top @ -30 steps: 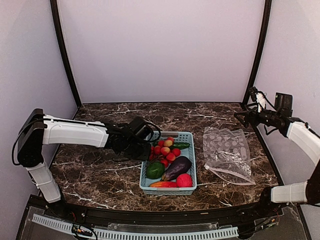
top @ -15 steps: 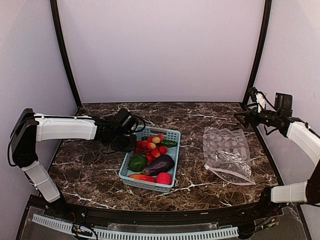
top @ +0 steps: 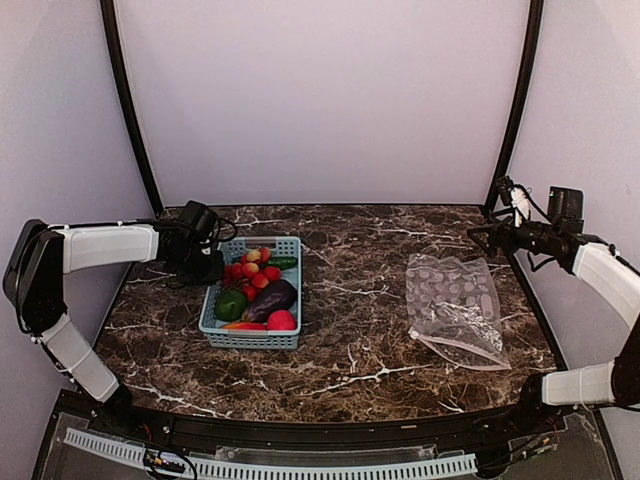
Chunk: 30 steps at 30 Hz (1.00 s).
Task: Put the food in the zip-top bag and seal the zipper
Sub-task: Adjust the bin at the corner of the board.
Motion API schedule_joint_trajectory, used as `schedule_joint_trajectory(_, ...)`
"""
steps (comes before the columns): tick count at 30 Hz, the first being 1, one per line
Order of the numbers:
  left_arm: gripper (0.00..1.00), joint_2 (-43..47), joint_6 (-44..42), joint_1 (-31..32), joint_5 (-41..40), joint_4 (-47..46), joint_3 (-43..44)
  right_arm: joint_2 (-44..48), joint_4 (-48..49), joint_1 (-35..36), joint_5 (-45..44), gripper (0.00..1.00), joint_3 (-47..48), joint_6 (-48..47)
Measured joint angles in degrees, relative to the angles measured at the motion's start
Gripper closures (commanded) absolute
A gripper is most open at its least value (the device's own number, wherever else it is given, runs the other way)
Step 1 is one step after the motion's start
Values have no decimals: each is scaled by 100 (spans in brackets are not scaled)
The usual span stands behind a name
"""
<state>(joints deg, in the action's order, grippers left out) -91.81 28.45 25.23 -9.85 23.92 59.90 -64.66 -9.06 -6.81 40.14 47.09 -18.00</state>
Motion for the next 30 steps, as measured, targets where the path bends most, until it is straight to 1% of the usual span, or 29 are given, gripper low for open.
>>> schedule_joint_trajectory(4,99,4,-293,-348,83,24,-9,-35,-4,0,15,4,0,0)
schedule_joint_trajectory(6,97,4,-350,-413,90,28,-9,-39,-17,0,20,4,0,0)
schedule_joint_trajectory(7,90,4,-374,-417,109,28,-9,-39,-20,0,24,4,0,0)
schedule_joint_trajectory(8,80,4,-389,-415,131,33,-4,-39,-20,0,28,4,2,0)
schedule_joint_trajectory(9,76,4,-404,-413,155,46,2,-39,-24,0,35,5,0,0)
schedule_joint_trajectory(10,68,0,-455,-413,177,70,17,-42,-24,0,37,5,0,0)
schedule_joint_trajectory(12,59,-26,-476,-413,225,160,101,-46,-42,0,42,8,2,2)
schedule_joint_trajectory(14,53,-46,-507,-413,236,208,208,-52,-179,0,72,10,31,-37)
schedule_joint_trajectory(16,50,-42,-505,-409,175,297,304,-59,-474,0,96,13,162,-157)
schedule_joint_trajectory(19,48,20,-535,-409,37,417,404,50,-1029,0,125,17,417,-601)
schedule_joint_trajectory(22,41,409,-656,-389,-2,507,413,564,-1709,42,70,21,411,-1274)
schedule_joint_trajectory(24,39,870,-796,-317,50,389,407,1016,-2140,146,-44,23,313,-1775)
schedule_joint_trajectory(28,40,1705,-1078,136,177,-203,402,1895,-3165,811,-444,30,-68,-2747)
schedule_joint_trajectory(30,40,1823,-1180,411,146,-457,402,2127,-3602,1193,-669,33,-240,-3040)
